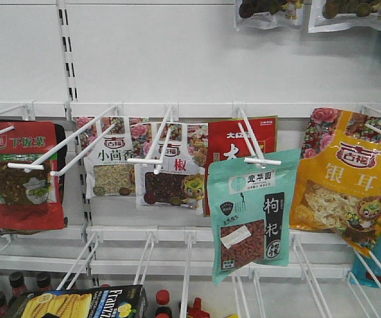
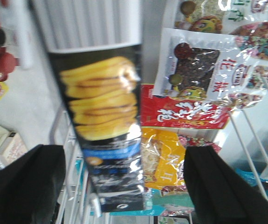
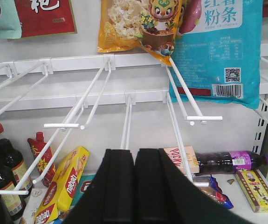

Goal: Pick snacks and fruit into basket
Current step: 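Lift the held biscuit box upward off the shelf with left gripper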

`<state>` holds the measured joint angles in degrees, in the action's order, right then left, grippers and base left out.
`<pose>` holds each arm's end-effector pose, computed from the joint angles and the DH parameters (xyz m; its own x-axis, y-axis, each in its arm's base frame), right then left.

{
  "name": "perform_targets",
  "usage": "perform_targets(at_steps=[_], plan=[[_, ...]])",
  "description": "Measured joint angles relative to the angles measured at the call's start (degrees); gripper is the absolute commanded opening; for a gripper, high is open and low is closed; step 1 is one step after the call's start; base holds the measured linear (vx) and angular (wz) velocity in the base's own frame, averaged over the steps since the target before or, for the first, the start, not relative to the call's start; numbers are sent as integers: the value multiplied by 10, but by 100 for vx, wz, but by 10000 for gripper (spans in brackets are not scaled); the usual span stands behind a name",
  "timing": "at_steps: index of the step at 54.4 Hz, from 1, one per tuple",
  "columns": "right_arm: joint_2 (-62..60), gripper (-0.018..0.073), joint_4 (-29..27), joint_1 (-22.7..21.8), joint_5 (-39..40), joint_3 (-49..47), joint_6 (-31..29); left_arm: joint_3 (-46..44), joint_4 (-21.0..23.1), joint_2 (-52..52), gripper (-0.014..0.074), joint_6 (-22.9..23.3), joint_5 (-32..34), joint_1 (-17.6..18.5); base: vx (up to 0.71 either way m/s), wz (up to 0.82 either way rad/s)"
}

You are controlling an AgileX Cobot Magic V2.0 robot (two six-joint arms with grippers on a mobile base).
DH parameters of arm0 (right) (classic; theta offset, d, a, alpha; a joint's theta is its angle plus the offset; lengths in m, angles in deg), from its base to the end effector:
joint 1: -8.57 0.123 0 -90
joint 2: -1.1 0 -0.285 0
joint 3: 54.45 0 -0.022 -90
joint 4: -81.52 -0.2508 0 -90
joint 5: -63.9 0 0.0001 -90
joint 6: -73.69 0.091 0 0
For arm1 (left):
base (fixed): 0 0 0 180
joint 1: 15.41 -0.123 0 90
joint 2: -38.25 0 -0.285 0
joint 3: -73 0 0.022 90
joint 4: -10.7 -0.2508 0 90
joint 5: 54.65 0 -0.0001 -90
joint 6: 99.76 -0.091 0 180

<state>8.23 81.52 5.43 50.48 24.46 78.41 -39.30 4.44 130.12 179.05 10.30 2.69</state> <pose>0.0555 -0.0030 0.1826 -0.1590 0.0911 -0.9831 0.0681 0.9944 0.0812 0.1946 -0.0731 0.1729 -0.3920 -0.9128 0.1149 -0.1214 -0.0725 -0.9899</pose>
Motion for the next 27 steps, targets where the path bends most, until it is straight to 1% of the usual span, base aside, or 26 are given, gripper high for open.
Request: perform_targets(at_steps=[18,27], plan=[[0,-8,0,0,0,0,0,-3,0,0,594,1,0,0,0,0],[0,-8,0,0,0,0,0,-3,9,0,594,1,0,0,0,0]])
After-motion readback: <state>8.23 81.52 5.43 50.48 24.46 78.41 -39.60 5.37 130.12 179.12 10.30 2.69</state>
